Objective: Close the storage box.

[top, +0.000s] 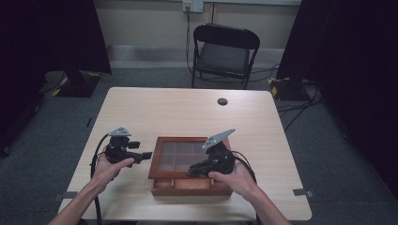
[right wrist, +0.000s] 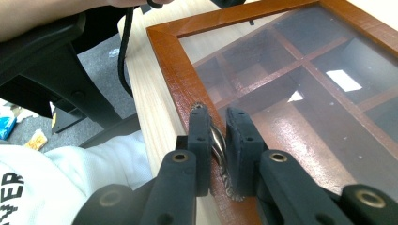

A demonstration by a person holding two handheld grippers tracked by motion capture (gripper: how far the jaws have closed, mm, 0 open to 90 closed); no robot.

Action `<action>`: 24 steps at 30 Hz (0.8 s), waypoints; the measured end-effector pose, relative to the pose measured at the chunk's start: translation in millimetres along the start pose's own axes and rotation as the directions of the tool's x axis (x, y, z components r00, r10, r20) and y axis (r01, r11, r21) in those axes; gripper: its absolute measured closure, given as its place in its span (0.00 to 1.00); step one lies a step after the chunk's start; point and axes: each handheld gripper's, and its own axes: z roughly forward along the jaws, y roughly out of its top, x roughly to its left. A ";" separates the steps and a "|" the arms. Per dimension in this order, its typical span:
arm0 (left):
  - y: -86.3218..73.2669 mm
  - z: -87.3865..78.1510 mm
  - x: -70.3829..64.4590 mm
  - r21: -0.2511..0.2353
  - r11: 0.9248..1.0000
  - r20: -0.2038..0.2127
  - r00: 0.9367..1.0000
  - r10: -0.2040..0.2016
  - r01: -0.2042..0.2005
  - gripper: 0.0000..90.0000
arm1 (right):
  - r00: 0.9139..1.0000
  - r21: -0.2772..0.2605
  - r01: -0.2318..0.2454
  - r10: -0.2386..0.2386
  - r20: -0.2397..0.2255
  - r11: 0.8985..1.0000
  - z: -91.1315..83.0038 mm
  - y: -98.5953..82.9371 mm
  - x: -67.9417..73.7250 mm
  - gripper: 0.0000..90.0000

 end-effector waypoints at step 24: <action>-0.8 1.9 0.6 0.008 1.000 -0.007 1.000 -0.005 0.005 0.21 | 1.000 0.097 0.006 -0.005 -0.008 0.995 30.3 -18.8 -1.4 0.91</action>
